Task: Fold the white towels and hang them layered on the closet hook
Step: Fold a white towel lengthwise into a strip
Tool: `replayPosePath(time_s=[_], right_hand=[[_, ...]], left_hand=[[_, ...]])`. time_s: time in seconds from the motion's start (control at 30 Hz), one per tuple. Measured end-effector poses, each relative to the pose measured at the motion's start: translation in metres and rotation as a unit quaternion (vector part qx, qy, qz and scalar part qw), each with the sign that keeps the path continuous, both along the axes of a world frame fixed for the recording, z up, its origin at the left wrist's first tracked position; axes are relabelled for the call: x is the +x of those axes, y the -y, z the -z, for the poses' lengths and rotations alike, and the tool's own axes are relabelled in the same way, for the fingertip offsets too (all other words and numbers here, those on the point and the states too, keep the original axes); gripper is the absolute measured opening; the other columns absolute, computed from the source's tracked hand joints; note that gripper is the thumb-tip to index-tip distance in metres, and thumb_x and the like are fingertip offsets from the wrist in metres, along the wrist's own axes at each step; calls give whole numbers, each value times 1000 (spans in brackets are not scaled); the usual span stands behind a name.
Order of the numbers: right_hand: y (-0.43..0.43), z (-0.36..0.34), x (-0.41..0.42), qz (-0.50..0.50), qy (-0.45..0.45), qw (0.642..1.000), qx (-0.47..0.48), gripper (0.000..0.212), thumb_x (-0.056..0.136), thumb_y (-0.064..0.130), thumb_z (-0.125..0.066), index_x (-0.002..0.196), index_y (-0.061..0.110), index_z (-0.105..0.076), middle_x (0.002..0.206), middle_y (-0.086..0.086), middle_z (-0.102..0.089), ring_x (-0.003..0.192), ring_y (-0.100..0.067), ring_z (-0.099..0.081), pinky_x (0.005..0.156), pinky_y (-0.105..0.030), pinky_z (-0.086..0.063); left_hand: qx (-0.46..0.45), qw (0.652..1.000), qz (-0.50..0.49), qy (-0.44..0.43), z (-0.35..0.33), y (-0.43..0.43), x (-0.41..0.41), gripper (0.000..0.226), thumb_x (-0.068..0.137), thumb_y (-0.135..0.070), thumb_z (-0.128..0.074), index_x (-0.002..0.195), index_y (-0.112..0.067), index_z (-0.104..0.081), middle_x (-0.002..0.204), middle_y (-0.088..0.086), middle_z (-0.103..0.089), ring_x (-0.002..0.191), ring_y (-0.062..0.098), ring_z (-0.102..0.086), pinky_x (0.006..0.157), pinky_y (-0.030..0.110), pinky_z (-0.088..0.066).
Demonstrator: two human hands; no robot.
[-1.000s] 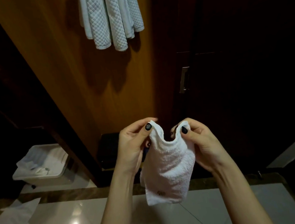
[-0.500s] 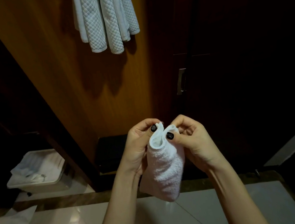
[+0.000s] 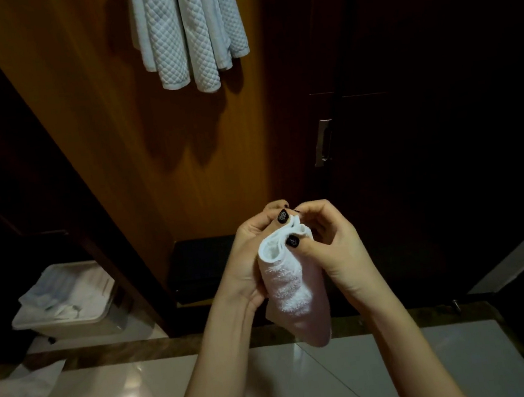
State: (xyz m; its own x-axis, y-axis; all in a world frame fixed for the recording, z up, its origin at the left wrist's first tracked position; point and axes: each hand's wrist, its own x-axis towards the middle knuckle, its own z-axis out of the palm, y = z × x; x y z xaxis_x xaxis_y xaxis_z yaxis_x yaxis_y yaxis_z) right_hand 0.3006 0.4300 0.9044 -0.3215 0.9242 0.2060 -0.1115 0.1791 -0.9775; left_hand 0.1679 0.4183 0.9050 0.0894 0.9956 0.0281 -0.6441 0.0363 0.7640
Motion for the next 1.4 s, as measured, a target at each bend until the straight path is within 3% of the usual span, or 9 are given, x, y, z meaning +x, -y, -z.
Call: replayPosePath(time_s=[0.1,0.3,0.4,0.5,0.67,0.83,1.13,1.3,1.4], right_hand=[[-2,3,6,-26,-8,1000,-2,26,74,21,-77,94,7,-67,89,5,-71,86,-7,-66,74,-21,-53],[-10,9,15,34,-12,999,7,15,83,18,-74,87,7,-66,84,2,-69,81,-8,-66,70,-19,-53],[-12,11,15,91,-3,996,15,9,85,19,-74,82,15,-67,84,-3,-69,82,-14,-66,72,-26,-54],[-9,8,10,127,-5,991,42,11,86,17,-74,79,19,-66,79,1,-69,78,-8,-65,67,-19,-50],[2,10,8,183,19,982,52,7,89,18,-71,91,24,-75,88,8,-72,87,-2,-67,71,-14,-49],[3,13,11,231,46,970,66,9,88,18,-72,92,25,-76,88,10,-73,89,-2,-67,76,-16,-52],[-14,9,25,116,13,993,14,2,88,10,-69,86,10,-69,85,6,-73,87,-5,-68,78,-20,-53],[-25,-8,19,153,-13,988,34,9,87,13,-72,79,10,-68,76,-4,-69,77,-14,-65,73,-32,-54],[-29,-20,12,181,-26,982,51,13,87,17,-73,76,13,-69,76,-3,-70,77,-13,-65,72,-31,-53]], left_hand=[[13,996,-39,-82,1,-5,-1,12,63,-23,-79,72,-16,-77,100,-5,-64,75,9,-67,64,21,-54],[79,971,-97,-203,8,0,-15,22,89,-44,-63,91,-26,-76,96,-2,-74,91,14,-70,73,22,-54],[113,958,-83,-252,5,3,-18,13,85,-31,-72,97,-27,-76,103,-4,-73,99,12,-69,78,21,-53],[120,943,-104,-292,5,3,-12,21,82,-8,-73,96,-23,-76,96,-7,-75,90,4,-69,73,16,-52],[102,935,-189,-282,10,1,-4,19,87,0,-67,93,-17,-74,88,-7,-74,82,3,-67,67,15,-50],[117,941,-178,-262,9,-2,5,23,87,0,-66,102,-17,-71,94,-7,-75,88,5,-69,70,15,-51],[147,948,-122,-256,4,-8,-1,31,90,-10,-65,113,-30,-67,102,5,-74,91,16,-71,71,22,-55],[176,939,-117,-270,-6,-19,-5,49,88,-18,-70,128,-42,-58,117,3,-70,100,15,-69,75,23,-56],[209,926,-126,-287,-6,-22,-2,65,86,-14,-71,133,-53,-48,143,6,-53,126,22,-56,95,36,-53]])
